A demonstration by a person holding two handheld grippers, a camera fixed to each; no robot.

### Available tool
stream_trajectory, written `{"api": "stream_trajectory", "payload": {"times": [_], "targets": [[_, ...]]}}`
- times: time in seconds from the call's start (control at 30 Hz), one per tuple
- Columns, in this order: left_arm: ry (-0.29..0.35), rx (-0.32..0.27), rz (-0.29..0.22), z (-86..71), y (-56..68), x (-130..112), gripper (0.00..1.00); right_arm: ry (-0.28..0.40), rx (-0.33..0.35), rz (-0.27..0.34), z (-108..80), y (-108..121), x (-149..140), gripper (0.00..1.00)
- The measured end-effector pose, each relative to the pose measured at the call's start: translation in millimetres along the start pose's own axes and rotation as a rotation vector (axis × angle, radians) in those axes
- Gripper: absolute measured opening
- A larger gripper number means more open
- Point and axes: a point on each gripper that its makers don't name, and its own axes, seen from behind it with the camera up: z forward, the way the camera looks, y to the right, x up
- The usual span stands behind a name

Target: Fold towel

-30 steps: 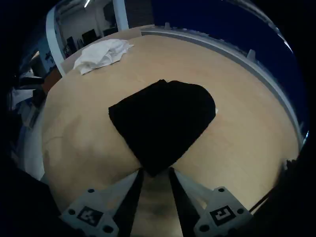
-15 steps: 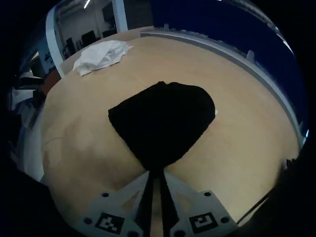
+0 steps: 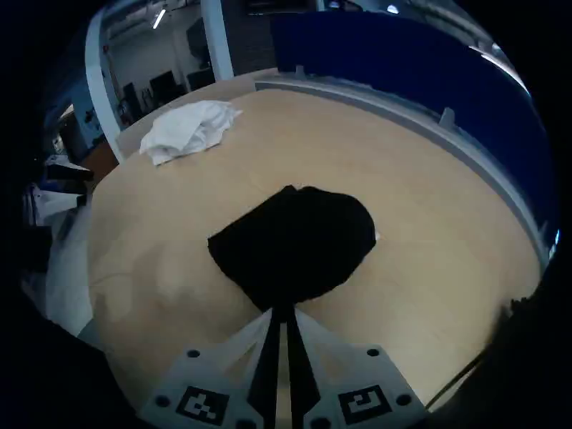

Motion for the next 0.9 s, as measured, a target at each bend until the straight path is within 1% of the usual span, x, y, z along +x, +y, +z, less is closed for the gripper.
{"api": "stream_trajectory", "payload": {"times": [0.2, 0.37, 0.47, 0.57, 0.67, 0.9], "targets": [[0.019, -0.005, 0.002, -1.2, 2.0, 10.2, 0.95, 0.080, -0.013, -0.025, -21.6, 7.1, 46.8, 0.06], [0.035, -0.009, 0.003, -2.1, 4.8, 18.1, 0.95, 0.149, -0.026, -0.057, -43.8, 14.6, 89.1, 0.06], [0.044, -0.013, 0.006, -2.5, 7.2, 21.5, 0.95, 0.184, -0.031, -0.066, -56.9, 18.4, 110.3, 0.06], [0.050, -0.015, 0.011, -3.6, 9.3, 24.0, 0.94, 0.210, -0.039, -0.072, -69.0, 21.5, 125.7, 0.06], [0.060, -0.017, 0.016, -4.4, 11.1, 26.9, 0.94, 0.230, -0.048, -0.076, -79.2, 24.0, 135.3, 0.06], [0.069, -0.023, 0.021, -7.5, 13.6, 31.0, 0.94, 0.252, -0.068, -0.075, -93.5, 29.9, 143.0, 0.06]]}}
